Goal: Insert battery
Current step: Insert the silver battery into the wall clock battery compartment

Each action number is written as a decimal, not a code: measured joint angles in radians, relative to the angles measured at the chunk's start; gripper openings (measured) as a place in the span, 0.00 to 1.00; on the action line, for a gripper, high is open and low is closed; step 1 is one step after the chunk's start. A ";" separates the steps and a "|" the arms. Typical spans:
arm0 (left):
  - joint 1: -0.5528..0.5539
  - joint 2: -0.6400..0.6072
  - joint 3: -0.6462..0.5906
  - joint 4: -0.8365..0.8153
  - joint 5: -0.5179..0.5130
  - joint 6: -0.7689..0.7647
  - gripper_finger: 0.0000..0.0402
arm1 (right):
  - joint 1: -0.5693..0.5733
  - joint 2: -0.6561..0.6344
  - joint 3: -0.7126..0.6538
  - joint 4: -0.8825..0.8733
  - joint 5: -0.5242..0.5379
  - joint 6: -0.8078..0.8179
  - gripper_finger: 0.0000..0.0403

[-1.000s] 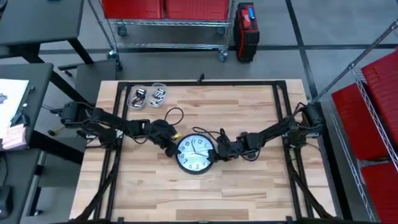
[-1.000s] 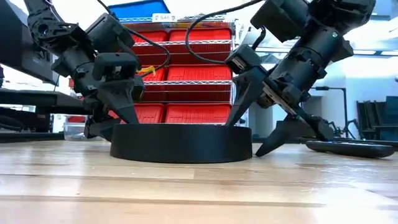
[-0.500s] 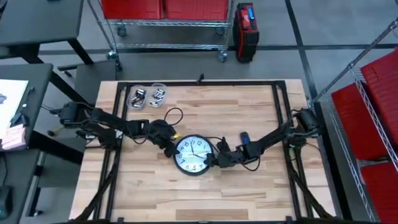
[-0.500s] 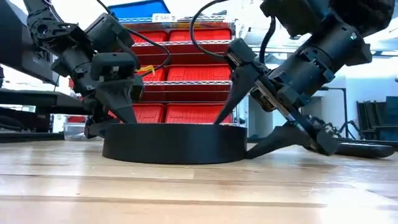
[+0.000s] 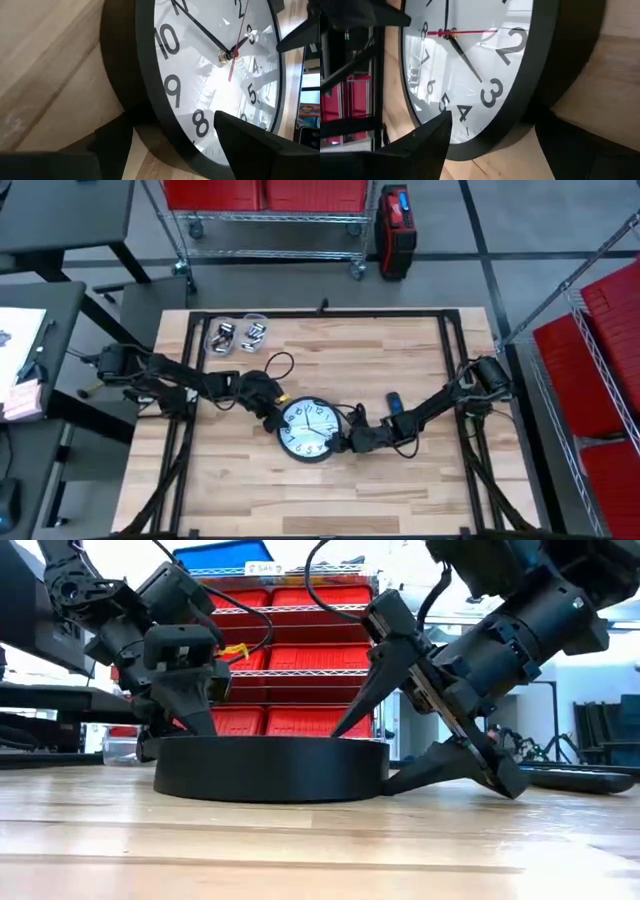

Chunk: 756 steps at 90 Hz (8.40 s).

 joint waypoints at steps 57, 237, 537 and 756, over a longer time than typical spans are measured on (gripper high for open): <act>-0.004 -0.010 0.013 0.151 0.109 0.003 0.64 | -0.010 -0.212 0.009 -0.062 0.052 -0.284 0.67; -0.648 0.006 0.440 -0.581 -0.700 -0.680 0.64 | -0.093 -0.289 -0.029 -0.547 -0.547 -0.677 0.67; -0.927 0.334 0.243 -0.233 -1.103 -1.029 0.64 | 0.013 0.118 0.078 0.009 -0.438 -0.018 0.67; -0.876 0.274 0.239 -0.143 -1.074 -0.764 0.64 | -0.018 0.101 0.150 -0.222 -0.523 0.053 0.67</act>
